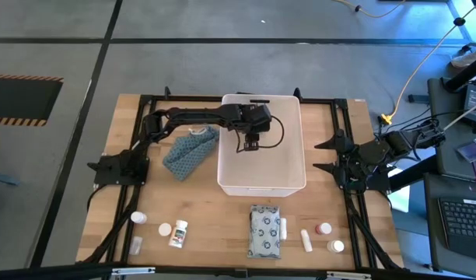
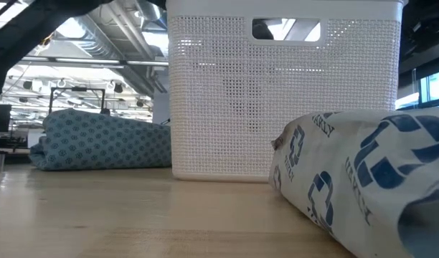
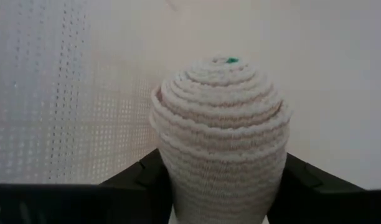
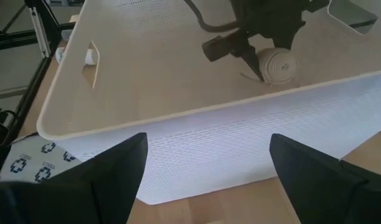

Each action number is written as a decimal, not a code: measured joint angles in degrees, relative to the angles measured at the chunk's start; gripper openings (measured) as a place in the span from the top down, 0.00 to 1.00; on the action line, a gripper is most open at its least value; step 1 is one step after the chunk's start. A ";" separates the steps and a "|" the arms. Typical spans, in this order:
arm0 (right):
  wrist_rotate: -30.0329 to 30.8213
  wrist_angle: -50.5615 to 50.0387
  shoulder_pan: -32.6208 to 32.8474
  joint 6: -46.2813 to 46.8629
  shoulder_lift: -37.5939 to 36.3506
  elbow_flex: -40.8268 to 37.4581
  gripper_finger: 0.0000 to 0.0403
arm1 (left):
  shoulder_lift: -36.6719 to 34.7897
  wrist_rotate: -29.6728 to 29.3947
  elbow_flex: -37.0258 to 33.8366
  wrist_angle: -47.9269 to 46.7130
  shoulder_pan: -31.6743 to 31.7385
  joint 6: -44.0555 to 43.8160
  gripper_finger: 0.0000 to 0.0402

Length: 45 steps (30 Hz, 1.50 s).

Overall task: Pick & place medical supplies in basket/bin
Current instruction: Put the white bandage into the white bin

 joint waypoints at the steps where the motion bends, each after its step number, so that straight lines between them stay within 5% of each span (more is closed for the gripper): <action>1: 0.01 0.02 0.00 0.56 0.00 0.00 0.16 | -0.17 -0.02 0.02 0.16 0.00 0.08 0.52; 9: 0.00 0.02 0.00 1.97 0.00 0.00 0.16 | -0.25 -0.22 0.02 -0.03 0.00 1.51 0.46; 22: -5.64 0.04 0.00 3.69 0.02 0.00 0.16 | -0.25 -9.68 0.02 2.30 -0.38 2.38 0.46; 33: -5.62 0.02 0.00 3.57 0.00 0.00 0.16 | -0.25 -9.33 0.02 3.00 -1.31 3.56 0.46; 45: -5.62 0.02 0.00 3.68 0.00 0.00 0.16 | -0.25 -10.51 0.02 1.03 -0.45 2.23 0.26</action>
